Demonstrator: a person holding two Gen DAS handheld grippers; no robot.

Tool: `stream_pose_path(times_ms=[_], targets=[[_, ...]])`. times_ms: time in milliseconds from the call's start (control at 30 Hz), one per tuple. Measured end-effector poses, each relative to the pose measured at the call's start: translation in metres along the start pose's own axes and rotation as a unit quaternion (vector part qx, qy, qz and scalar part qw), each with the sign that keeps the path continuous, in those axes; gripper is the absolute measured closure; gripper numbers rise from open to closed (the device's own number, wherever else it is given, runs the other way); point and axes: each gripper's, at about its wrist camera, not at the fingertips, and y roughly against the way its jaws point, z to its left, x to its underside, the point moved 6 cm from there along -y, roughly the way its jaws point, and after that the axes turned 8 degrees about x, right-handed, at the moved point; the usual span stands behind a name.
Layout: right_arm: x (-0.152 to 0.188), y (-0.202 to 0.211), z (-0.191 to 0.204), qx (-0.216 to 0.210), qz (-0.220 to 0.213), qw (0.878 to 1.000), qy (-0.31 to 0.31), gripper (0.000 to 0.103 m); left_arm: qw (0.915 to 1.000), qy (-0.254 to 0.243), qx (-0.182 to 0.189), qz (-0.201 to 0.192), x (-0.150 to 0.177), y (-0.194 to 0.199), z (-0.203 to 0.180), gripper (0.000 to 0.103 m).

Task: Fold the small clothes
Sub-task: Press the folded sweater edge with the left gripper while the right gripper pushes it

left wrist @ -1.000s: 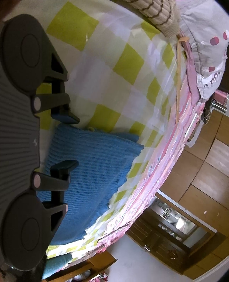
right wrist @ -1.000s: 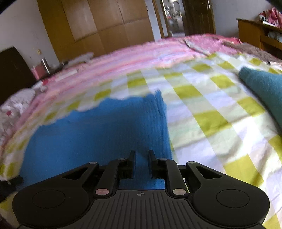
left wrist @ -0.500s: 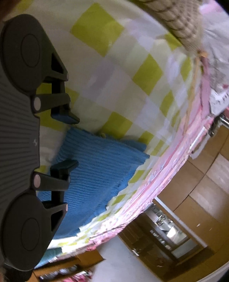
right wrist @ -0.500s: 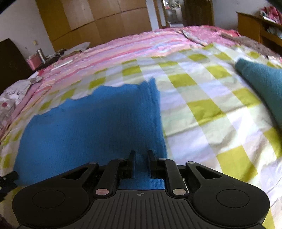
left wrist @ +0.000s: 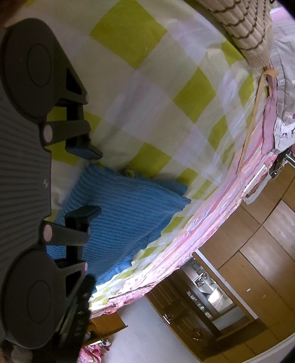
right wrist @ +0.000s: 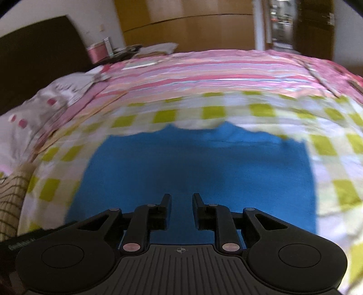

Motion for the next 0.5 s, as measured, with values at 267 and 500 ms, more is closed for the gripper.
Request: stream_pose_path(times_ms=[267, 500], targets=[[-0.029, -0.034, 0.077, -0.037, 0.018, 0.997, 0.069, 0.073, 0.9997, 0.023, 0.007, -0.005, -0.001, 0.0, 0.003, 0.054], [-0.047, -0.072, 0.13, -0.046, 0.046, 0.992, 0.106, 0.067, 0.9998, 0.019, 0.009, -0.004, 0.0, -0.002, 0.001, 0.054]])
